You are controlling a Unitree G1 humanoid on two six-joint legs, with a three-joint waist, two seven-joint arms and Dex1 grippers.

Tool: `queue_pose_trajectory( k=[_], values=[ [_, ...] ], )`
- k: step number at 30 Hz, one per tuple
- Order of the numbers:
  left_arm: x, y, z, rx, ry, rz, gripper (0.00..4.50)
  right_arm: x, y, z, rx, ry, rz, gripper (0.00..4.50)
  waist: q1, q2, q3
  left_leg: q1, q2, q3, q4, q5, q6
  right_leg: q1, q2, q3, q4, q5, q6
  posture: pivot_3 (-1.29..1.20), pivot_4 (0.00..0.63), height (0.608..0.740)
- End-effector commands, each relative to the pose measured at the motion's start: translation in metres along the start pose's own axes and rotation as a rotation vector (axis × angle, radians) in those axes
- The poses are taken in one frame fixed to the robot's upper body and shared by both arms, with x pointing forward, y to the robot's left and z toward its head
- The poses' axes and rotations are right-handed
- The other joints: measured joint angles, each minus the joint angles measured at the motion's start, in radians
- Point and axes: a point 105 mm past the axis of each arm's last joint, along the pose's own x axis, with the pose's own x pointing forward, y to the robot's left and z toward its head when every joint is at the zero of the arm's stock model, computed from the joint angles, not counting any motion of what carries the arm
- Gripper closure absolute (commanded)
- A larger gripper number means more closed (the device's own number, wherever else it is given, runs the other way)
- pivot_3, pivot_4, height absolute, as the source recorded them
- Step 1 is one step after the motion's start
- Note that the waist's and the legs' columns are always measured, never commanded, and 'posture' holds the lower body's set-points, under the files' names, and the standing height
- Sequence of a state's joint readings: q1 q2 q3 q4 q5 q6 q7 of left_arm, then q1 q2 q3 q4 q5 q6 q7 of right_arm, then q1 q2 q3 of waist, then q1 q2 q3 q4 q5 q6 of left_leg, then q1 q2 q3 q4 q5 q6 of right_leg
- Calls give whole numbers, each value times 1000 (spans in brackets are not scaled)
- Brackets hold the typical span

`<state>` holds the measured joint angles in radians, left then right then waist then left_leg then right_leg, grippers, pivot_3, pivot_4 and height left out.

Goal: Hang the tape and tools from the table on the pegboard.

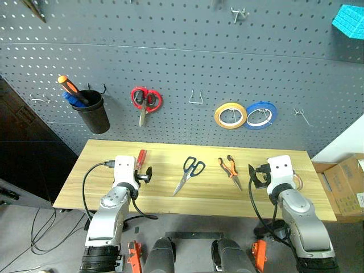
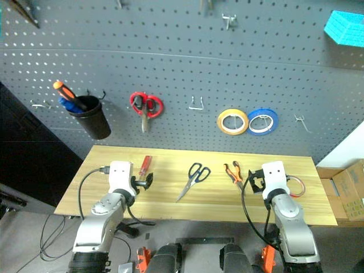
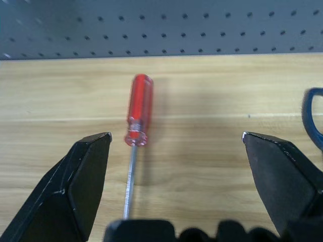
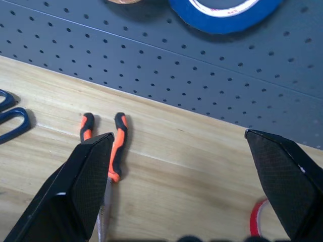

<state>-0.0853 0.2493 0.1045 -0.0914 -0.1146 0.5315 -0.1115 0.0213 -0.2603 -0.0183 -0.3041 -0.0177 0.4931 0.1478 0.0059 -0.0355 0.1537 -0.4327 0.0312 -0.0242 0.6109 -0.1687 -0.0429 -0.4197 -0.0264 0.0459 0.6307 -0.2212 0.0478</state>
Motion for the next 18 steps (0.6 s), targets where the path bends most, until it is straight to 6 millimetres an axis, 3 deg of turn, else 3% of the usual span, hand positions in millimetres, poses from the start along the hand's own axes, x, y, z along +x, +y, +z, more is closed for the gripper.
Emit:
queue_pose_trajectory(
  k=[1, 18],
  values=[
    [1, 5, 17, 3, -66, 14, 37, -1, -5, 8, -19, -45, -20, 0, -1, 0, -8, 0, 0, 0, 0, 0, 0, 0, 0, 0, 0, 0, 0, 62, 74, 740],
    [4, 1, 25, -4, -87, -10, 37, -3, -4, 7, -51, -38, -9, 0, -5, 0, -17, 2, 0, 0, 0, 0, 0, 1, 1, 0, 2, 0, -1, 52, 93, 740]
  ],
)
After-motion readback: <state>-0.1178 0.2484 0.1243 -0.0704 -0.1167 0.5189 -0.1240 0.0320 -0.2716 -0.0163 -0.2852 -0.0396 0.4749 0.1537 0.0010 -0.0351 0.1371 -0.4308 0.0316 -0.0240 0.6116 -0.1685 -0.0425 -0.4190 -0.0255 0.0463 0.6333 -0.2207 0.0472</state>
